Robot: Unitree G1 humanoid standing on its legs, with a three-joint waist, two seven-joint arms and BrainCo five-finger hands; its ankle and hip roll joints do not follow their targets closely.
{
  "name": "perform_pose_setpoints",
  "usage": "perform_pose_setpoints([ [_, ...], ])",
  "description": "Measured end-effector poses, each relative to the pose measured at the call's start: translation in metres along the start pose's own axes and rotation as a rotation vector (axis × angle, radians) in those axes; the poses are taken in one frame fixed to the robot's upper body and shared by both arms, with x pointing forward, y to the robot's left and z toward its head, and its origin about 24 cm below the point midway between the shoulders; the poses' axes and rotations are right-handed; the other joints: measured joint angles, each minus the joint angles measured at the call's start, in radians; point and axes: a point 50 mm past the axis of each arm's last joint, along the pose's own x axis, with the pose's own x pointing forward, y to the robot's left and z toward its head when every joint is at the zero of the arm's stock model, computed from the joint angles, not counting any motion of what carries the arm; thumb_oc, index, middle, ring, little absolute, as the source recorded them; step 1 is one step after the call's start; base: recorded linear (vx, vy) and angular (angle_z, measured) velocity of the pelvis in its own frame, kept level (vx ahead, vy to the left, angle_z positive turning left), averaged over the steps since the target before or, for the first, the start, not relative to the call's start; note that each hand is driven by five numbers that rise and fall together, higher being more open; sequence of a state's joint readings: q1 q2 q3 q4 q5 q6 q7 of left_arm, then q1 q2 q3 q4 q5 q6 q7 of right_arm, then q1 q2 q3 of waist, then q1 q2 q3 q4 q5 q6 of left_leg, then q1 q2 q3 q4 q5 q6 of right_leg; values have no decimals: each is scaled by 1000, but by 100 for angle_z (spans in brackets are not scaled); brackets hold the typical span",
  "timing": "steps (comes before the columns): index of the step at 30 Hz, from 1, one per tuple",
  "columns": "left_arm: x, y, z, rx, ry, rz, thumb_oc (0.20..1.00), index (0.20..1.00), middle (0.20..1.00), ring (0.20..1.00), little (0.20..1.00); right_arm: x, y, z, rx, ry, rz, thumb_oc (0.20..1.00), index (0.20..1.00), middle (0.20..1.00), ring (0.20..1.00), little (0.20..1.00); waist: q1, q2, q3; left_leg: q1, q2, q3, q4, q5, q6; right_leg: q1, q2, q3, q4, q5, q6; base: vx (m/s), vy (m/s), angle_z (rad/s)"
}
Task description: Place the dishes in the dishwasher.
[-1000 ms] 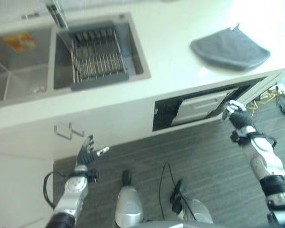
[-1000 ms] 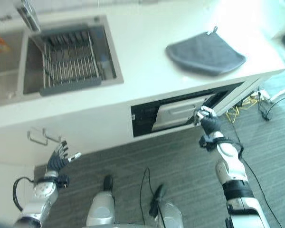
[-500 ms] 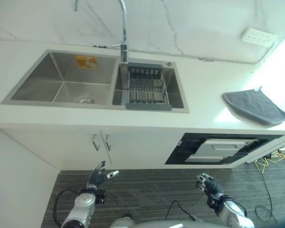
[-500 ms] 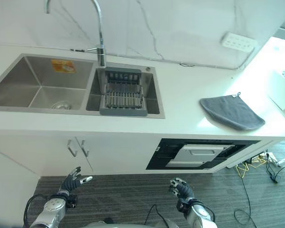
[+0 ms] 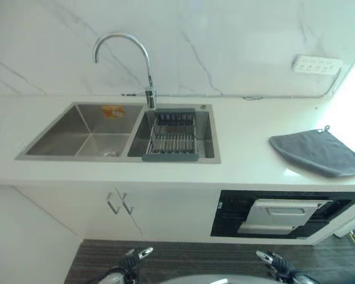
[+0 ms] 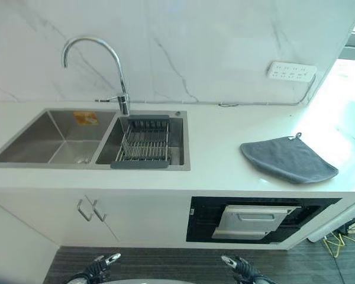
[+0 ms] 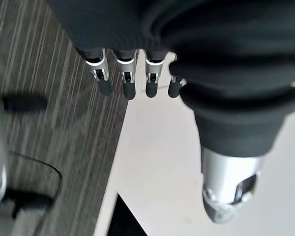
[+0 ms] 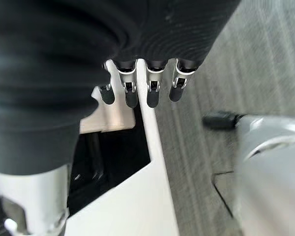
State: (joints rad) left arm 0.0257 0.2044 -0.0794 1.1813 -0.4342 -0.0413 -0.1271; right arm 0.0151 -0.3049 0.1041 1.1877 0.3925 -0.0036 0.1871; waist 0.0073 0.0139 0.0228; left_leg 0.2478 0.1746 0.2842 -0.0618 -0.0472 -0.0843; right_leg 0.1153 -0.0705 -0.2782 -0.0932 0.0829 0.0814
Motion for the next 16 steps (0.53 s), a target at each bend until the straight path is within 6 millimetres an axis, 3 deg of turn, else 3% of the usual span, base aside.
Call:
perform_pose_setpoints([
  [3, -1, 0, -9, -6, 30, -2, 1000, 1000, 1000, 1000, 1000, -1, 0, -6, 5, 16, -1, 1000, 1000, 1000, 1000, 1000, 0, 14, 0, -2, 14, -1, 1, -8, -10, -2, 10, -3, 0, 0, -6, 63, 0, 1],
  [8, -2, 3, -11, -7, 41, 8, 1000, 1000, 1000, 1000, 1000, -3, -1, -17, -32, 60, 1, 1000, 1000, 1000, 1000, 1000, -1, 15, 0, -2, -4, 1, -7, -8, -10, -11, -11, 5, 2, 5, -11, 33, 1, -2],
  [16, -2, 3, -10, -28, 38, -16, 1000, 1000, 1000, 1000, 1000, -2, 0, -14, -71, 58, 18, 1000, 1000, 1000, 1000, 1000, 0, 21, 8, 12, -10, 2, -8, -8, -8, 5, -13, 11, 5, 14, -2, 2, 0, -1],
])
